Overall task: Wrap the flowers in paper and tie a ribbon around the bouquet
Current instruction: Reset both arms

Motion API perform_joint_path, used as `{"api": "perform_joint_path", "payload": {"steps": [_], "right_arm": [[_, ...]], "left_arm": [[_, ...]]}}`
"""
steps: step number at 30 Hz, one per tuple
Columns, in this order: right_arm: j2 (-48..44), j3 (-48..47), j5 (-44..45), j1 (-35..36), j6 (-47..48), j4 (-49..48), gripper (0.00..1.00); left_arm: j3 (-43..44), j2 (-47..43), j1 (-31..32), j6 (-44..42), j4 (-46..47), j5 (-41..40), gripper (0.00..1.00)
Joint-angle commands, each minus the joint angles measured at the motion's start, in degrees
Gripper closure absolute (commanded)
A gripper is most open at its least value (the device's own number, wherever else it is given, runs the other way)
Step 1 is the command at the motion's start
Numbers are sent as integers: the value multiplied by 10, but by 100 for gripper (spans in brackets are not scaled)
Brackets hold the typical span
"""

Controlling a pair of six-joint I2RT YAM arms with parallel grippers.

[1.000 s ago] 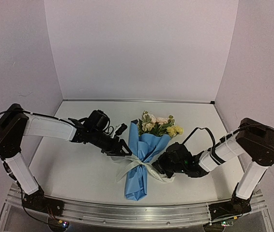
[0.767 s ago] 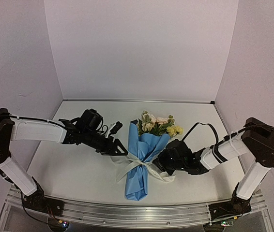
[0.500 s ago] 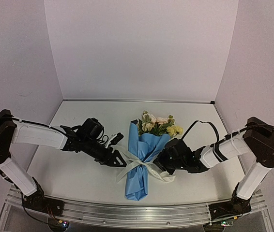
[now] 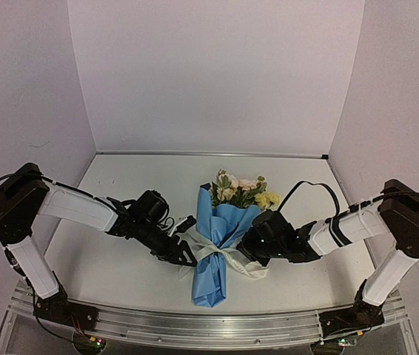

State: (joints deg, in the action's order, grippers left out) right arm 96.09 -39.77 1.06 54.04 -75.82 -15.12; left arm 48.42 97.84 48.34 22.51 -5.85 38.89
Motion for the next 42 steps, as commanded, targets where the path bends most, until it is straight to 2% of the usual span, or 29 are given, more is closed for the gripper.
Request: {"api": "perform_joint_path", "payload": {"steps": [1,7,11,12,15,17,23,28,34,39,42], "right_arm": [[-14,-20,19,2,13,13,100],[-12,-21,19,2,15,15,100],[-9,-23,18,1,16,17,100],[-8,-24,17,2,16,17,100],[-6,-25,16,2,16,18,100],[-3,-26,14,2,16,18,100],[0,-26,12,2,15,19,100],[0,-22,12,2,14,19,100],[-1,-21,12,2,16,19,100],[-2,-21,10,2,18,19,100],[0,-23,9,2,18,19,100]], "left_arm": [[14,-2,3,-5,34,36,51],[-3,-21,3,-1,33,46,71],[-6,-22,3,1,32,45,76],[-6,-22,3,2,33,46,76],[-11,-21,3,3,39,47,61],[-20,-20,3,1,44,47,58],[-48,-31,4,0,55,42,62],[-49,-36,14,-4,53,25,60],[-9,-13,35,-32,8,-57,55],[3,-12,44,-40,-7,-120,55],[5,-14,51,-45,-7,-132,55]]}}
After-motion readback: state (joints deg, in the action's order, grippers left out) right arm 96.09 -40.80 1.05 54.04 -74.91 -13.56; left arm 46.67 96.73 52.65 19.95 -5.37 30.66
